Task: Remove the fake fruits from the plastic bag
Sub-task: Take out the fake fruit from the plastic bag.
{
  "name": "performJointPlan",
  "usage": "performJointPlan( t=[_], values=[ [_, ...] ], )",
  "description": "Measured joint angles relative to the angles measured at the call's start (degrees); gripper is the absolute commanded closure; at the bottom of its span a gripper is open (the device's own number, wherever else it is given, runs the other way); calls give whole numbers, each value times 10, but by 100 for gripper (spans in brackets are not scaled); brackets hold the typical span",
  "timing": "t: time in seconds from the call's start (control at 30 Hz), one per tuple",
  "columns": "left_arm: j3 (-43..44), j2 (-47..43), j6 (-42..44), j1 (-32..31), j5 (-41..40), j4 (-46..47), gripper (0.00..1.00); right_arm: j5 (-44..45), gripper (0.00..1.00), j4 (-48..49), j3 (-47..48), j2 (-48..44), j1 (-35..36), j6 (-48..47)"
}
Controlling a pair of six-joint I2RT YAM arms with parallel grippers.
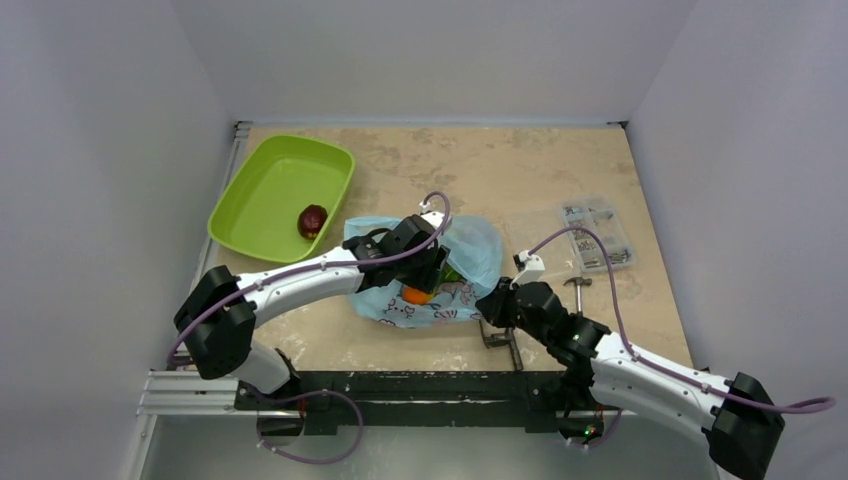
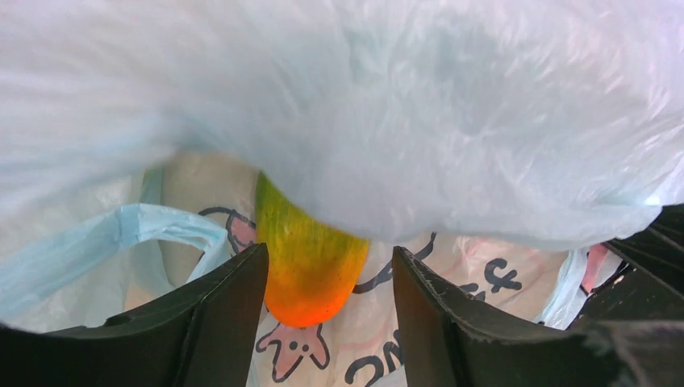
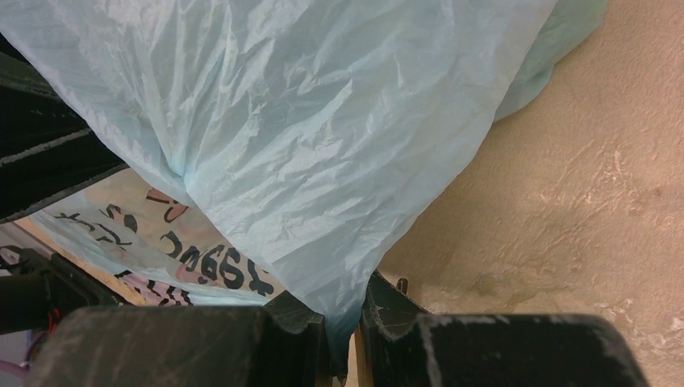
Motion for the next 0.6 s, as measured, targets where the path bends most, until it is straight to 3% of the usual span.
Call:
performJointPlan(
  t=[0.27,0.37,0.47,0.6],
  values=[
    [0,4,12,-2,-12,38,47,0,89,0,0,0,0,-1],
    [2,24,16,-2,-12,43,35,0,89,0,0,4,0,-2],
    [5,57,27,-2,-13,42,32,-1,89,1,0,4,0,-2],
    [5,89,33,-2,-23,35,41,-2,89,2,0,4,0,-2]
  ],
)
